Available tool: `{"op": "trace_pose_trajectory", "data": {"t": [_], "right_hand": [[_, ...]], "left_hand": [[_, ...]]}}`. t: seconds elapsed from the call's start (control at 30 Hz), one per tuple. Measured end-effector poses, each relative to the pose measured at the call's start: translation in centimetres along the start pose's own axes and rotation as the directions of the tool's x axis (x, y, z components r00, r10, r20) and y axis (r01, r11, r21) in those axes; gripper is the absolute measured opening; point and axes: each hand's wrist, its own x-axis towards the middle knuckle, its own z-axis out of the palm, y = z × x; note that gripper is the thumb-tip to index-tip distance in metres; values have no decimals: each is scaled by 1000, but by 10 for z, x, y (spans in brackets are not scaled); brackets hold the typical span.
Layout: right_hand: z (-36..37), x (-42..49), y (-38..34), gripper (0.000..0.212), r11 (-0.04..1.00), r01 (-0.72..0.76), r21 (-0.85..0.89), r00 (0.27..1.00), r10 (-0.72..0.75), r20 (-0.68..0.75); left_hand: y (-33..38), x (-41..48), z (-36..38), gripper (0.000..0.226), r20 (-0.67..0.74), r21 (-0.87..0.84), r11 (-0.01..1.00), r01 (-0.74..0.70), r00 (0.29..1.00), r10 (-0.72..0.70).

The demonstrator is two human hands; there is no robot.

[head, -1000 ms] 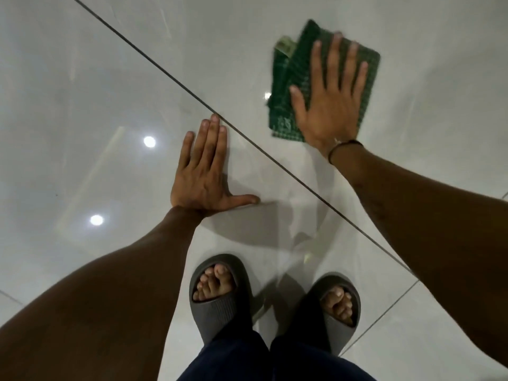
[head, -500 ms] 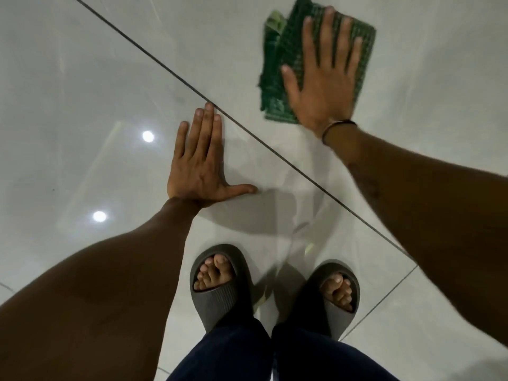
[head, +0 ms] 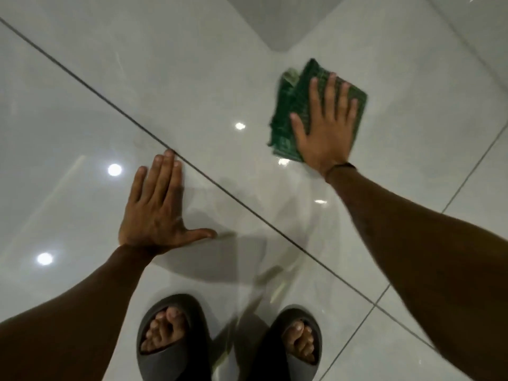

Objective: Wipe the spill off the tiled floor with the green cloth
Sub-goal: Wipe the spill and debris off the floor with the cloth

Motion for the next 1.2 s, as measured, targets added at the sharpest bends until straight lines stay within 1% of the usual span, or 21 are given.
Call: {"op": "trace_pose_trajectory", "data": {"t": [0.07,0.13,0.2,0.27,0.33,0.37,0.43,0.5,0.57,0.6,0.67,0.73,0.8,0.83,0.87,0.93,1.0,1.03,1.07,1.13,1.2], "right_hand": [[13,-4,-56,85,999,24,42,999,-25,25],[27,-35,-94,84,968,237,81,970,-241,40],[32,-79,-86,85,873,476,108,875,-483,45],[39,-126,-47,86,816,566,119,816,-575,60],[35,-158,5,84,869,485,100,864,-494,98],[32,-158,31,83,923,379,69,917,-384,109],[25,-117,59,84,999,33,42,997,-36,75],[19,-53,30,90,936,-333,116,942,326,72],[13,-10,-17,90,905,-403,138,915,398,59],[18,-3,-42,87,940,-317,126,948,312,56],[24,-21,-81,83,993,21,113,999,-26,41],[31,-86,-100,84,920,374,115,919,-384,86],[37,-154,-74,85,823,555,124,810,-568,143],[40,-177,-45,85,802,585,121,790,-597,141],[39,-189,-10,84,811,573,117,800,-585,135],[34,-187,56,82,906,414,84,896,-422,135],[25,-150,99,88,998,12,59,991,-19,133],[21,-123,100,93,981,-187,57,975,178,135],[18,-97,89,99,950,-307,61,944,296,147],[14,-60,47,98,947,-317,52,943,309,126],[19,-49,-10,87,996,-86,40,989,80,122]], "left_hand": [[-5,-23,0,161,53,14,1000,13,999,-13],[-9,-35,2,160,64,12,999,31,997,-32],[-7,-29,4,160,43,22,1000,-4,999,3],[-9,-22,8,160,41,25,1000,-18,999,17],[-12,-20,11,160,38,33,999,-5,999,4],[-12,-22,11,160,50,30,1000,-3,999,2],[-7,-23,8,159,18,32,999,-4,1000,3],[-7,-24,2,157,33,49,999,-14,999,12],[-5,-23,2,158,40,35,999,-14,999,12],[-3,-22,0,158,43,39,999,-8,999,7],[-3,-20,1,159,34,36,999,-10,999,9],[-7,-21,4,159,24,33,999,-13,1000,13],[-7,-23,6,158,28,48,999,-7,1000,6],[-7,-23,6,158,32,46,999,-9,999,7],[-7,-21,6,158,35,35,999,-10,999,9],[-9,-21,6,159,47,10,1000,1,999,-2],[-8,-23,7,161,43,10,1000,19,999,-20],[-8,-22,8,161,29,11,1000,17,999,-18],[-7,-21,9,161,20,6,1000,1,1000,-1],[-5,-21,8,161,6,-6,1000,-9,1000,9],[-4,-22,5,160,15,-4,1000,10,1000,-10]]}}
